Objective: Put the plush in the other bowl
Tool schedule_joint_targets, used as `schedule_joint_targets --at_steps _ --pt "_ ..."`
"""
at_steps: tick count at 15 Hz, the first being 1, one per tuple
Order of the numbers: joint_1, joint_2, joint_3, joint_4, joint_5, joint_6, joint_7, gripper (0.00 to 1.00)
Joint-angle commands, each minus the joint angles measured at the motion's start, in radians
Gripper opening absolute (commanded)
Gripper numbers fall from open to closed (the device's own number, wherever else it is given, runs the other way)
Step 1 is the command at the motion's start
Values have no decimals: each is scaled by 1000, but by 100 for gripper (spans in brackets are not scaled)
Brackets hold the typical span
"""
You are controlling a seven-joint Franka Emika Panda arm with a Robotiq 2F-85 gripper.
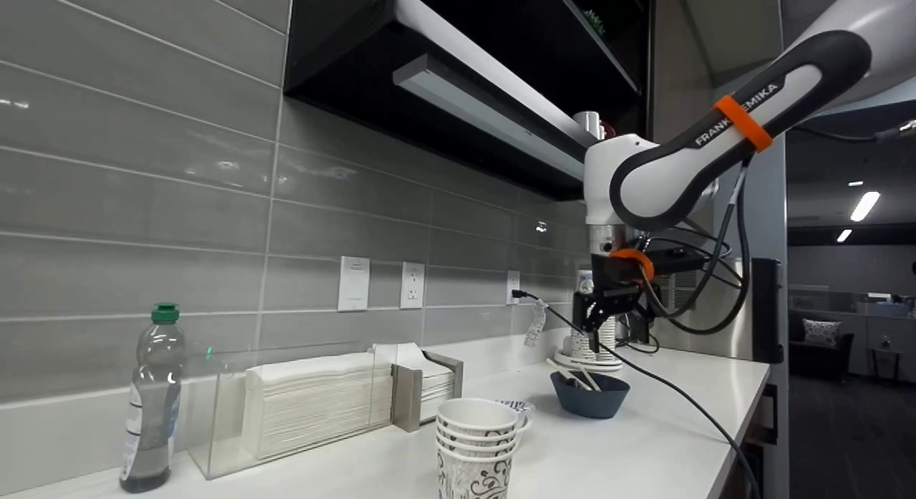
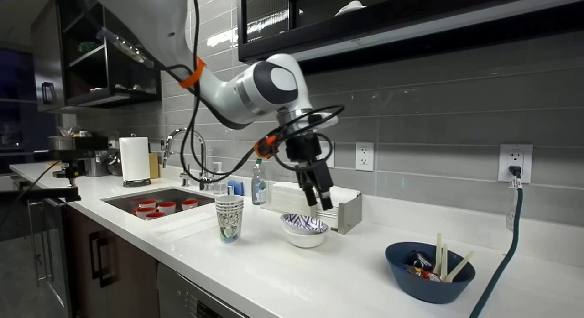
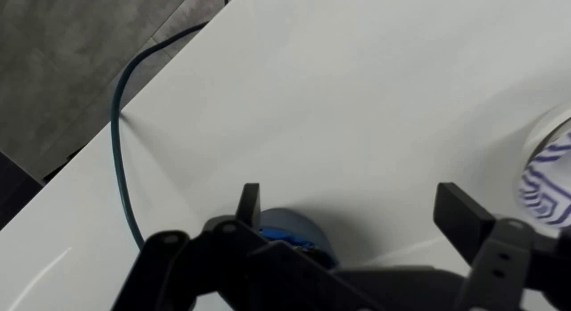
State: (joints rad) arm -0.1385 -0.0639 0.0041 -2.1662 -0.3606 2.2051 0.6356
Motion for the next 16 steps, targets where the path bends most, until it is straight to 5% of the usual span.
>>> schedule_joint_targets --at_steps 1,8,9,16 --pt "-43 145 -112 142 105 72 -150 100" --pt "-79 459 -177 515 365 -46 -322 100" --pt "-57 359 -198 378 302 24 -295 100" --pt "-76 425 -184 413 363 66 -367 100"
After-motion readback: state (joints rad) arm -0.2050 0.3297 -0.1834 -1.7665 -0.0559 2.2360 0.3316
